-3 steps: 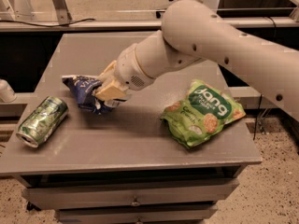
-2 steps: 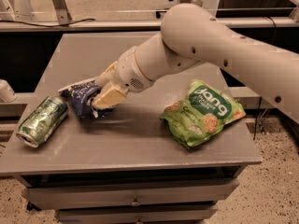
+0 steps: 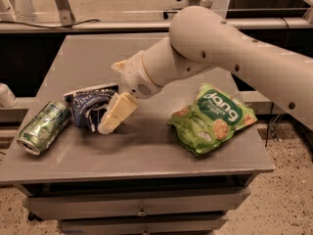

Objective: Move blue chip bag near green can

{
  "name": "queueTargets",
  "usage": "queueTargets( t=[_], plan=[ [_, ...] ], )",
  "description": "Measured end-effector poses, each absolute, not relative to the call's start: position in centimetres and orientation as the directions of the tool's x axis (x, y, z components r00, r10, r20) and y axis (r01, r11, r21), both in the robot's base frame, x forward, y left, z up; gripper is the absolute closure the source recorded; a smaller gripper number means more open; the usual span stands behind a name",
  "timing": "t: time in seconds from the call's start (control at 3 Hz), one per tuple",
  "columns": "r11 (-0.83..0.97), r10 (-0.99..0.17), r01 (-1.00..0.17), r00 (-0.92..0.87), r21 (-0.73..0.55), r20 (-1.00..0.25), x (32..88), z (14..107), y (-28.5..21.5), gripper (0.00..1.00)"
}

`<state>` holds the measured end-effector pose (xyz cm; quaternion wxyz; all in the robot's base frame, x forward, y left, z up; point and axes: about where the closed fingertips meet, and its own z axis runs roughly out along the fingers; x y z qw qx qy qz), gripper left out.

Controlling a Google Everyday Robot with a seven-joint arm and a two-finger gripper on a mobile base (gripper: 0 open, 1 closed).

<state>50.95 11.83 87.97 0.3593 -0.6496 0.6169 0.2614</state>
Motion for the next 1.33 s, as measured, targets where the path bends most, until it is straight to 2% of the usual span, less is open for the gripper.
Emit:
queueTargets(
  t=[0.67, 1.33],
  plan=[
    [0.043, -0.613, -0.989, 0.086, -0.142, -0.786, 52.2, 89.5, 7.7, 0.00],
    [0.072, -0.609, -0.968, 0.150, -0.242, -0.779, 57.0, 93.1, -0.4, 0.00]
  ],
)
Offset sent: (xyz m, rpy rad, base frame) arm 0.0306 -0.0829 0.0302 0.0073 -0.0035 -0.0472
